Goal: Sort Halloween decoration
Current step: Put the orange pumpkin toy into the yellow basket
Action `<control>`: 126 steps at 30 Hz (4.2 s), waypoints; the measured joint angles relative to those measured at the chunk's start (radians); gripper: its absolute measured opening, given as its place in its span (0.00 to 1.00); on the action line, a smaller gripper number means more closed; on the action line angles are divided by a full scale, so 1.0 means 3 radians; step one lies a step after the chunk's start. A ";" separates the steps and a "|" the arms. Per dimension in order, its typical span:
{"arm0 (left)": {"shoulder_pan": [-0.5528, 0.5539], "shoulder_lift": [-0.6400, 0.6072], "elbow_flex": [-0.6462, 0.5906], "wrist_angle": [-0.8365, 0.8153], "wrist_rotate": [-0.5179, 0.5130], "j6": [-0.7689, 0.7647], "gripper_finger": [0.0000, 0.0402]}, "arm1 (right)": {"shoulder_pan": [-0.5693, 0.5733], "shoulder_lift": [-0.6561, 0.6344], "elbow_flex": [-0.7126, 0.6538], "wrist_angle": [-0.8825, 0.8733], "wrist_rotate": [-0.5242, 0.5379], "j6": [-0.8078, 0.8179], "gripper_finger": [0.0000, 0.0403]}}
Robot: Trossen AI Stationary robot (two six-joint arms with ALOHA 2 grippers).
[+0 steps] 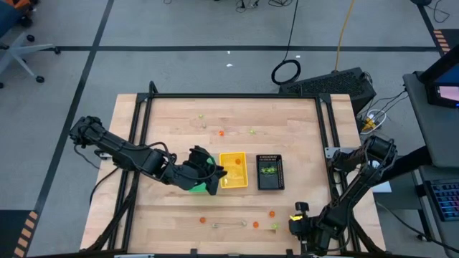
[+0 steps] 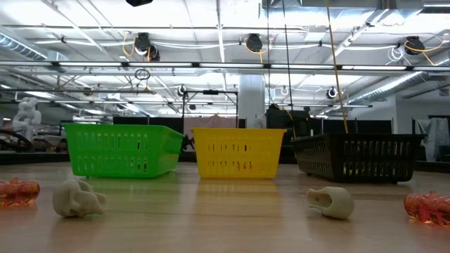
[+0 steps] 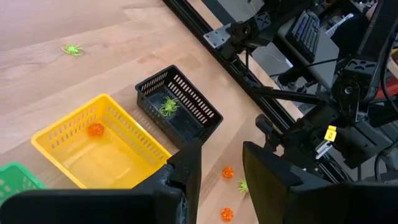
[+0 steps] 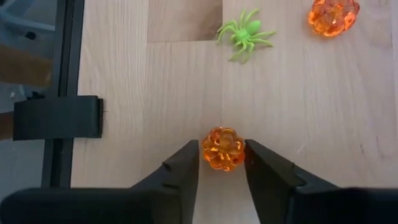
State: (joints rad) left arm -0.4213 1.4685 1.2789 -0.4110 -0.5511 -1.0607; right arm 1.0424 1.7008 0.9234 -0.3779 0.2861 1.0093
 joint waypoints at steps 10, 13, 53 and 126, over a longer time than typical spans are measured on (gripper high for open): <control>0.0000 0.0000 -0.0001 -0.0001 -0.0016 0.0003 0.29 | 0.0000 -0.0008 0.0005 0.0020 0.0024 -0.0025 0.16; 0.0000 0.0000 -0.0001 -0.0006 -0.0016 0.0005 0.29 | 0.0000 -0.0006 0.0005 0.0033 0.0030 -0.0057 0.17; 0.0000 -0.0001 -0.0003 -0.0010 -0.0018 0.0010 0.29 | -0.0072 0.0005 -0.0209 0.0389 0.0367 -0.0168 0.54; 0.0000 -0.0001 -0.0003 -0.0030 -0.0011 0.0098 0.29 | -0.0158 -0.0271 -0.0166 0.0296 0.0083 -0.0367 0.18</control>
State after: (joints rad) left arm -0.4213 1.4681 1.2781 -0.4200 -0.5545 -1.0313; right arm 0.9951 1.6194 0.8734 -0.2890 0.3110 0.8993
